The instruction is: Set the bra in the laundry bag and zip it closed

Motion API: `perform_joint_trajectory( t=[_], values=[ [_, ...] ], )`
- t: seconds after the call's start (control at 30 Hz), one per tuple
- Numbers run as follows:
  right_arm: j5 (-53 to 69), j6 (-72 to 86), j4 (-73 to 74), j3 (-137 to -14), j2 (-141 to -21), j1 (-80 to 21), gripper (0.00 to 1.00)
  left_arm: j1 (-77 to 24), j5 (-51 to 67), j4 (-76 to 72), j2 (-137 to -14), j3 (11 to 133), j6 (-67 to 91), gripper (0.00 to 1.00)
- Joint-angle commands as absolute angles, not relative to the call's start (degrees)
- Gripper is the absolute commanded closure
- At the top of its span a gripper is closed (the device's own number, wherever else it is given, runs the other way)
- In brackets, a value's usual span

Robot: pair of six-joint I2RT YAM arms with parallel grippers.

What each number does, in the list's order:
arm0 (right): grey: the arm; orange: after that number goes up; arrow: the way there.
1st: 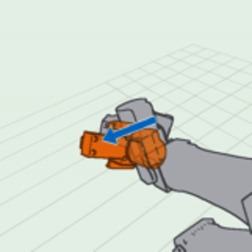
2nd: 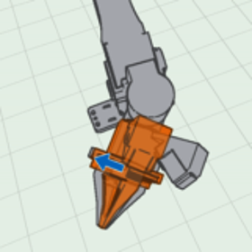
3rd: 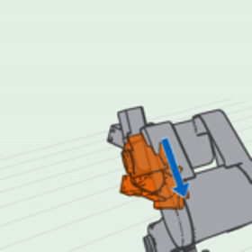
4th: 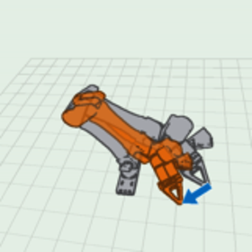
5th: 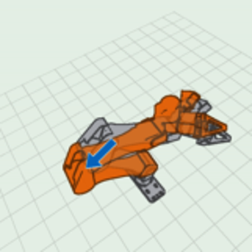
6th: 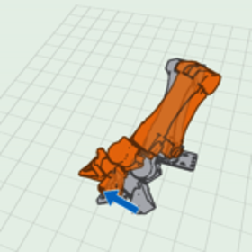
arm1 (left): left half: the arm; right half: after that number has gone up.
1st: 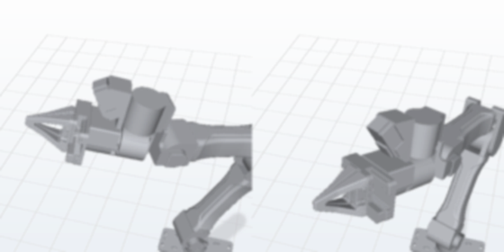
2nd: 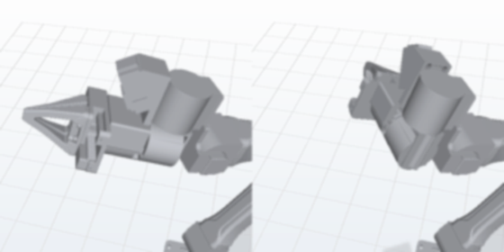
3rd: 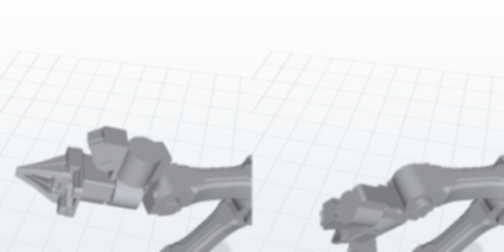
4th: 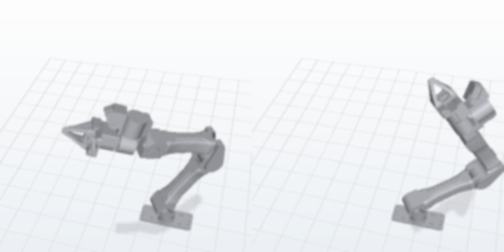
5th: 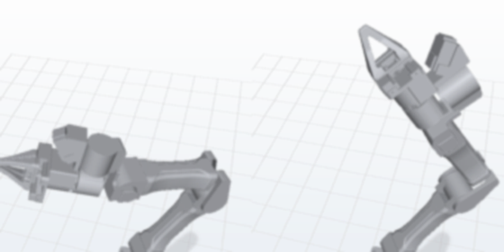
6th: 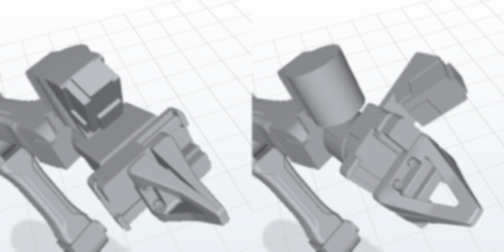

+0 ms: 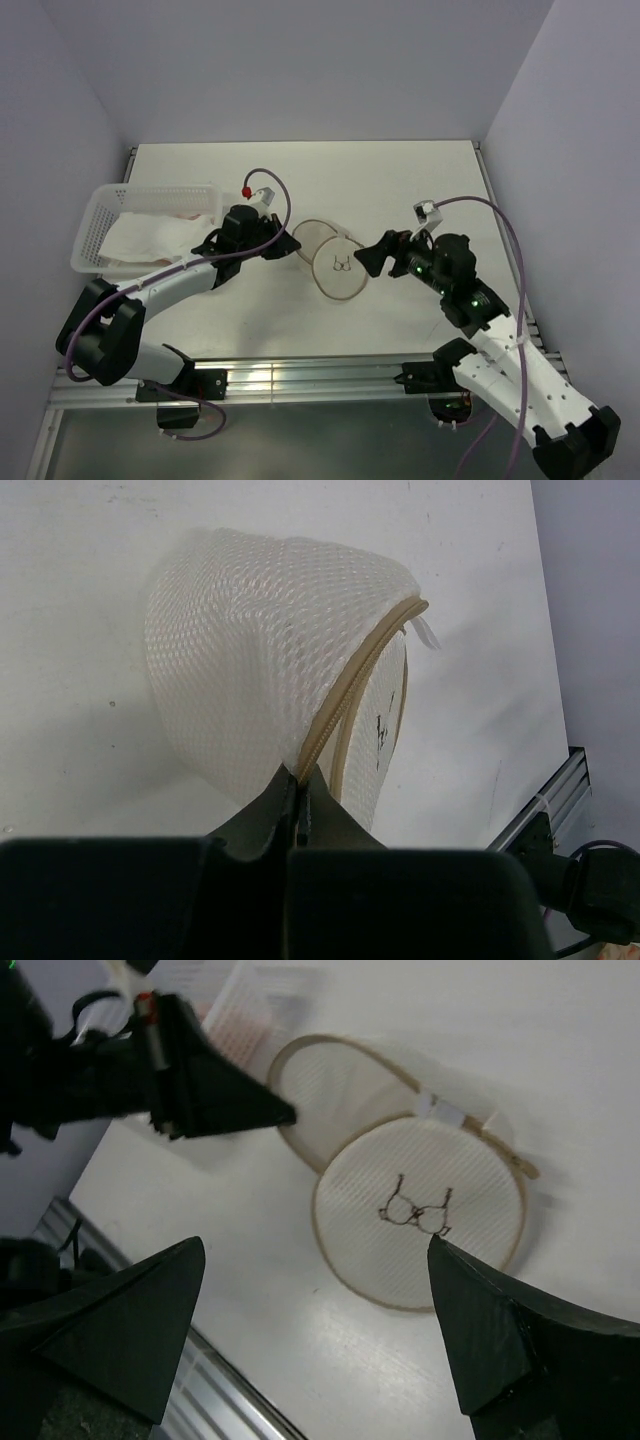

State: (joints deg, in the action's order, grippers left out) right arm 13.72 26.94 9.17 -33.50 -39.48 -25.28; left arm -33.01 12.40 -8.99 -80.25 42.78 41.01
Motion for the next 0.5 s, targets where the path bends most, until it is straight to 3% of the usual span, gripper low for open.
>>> perform_joint_trajectory(
  t=[0.0, 0.2, 0.3, 0.47],
  values=[
    [6.8, 22.5, 15.2, -34.5, -38.8, -32.4, 0.00, -32.9, 12.6, -11.3, -79.6, 44.6, 40.0, 1.00],
    [-12.6, 23.2, 15.8, -35.2, -49.2, -51.5, 0.03, -32.9, 12.3, -11.4, -80.0, 45.1, 40.0, 1.00],
    [-18.0, 23.0, 14.1, -36.0, -56.0, -53.7, 0.13, -32.0, 15.1, -13.2, -80.0, 44.5, 41.1, 1.00],
    [-25.9, 23.6, 11.1, -38.1, -64.9, -57.6, 0.18, -31.6, 15.3, -13.0, -80.7, 44.5, 40.6, 1.00]
  ],
)
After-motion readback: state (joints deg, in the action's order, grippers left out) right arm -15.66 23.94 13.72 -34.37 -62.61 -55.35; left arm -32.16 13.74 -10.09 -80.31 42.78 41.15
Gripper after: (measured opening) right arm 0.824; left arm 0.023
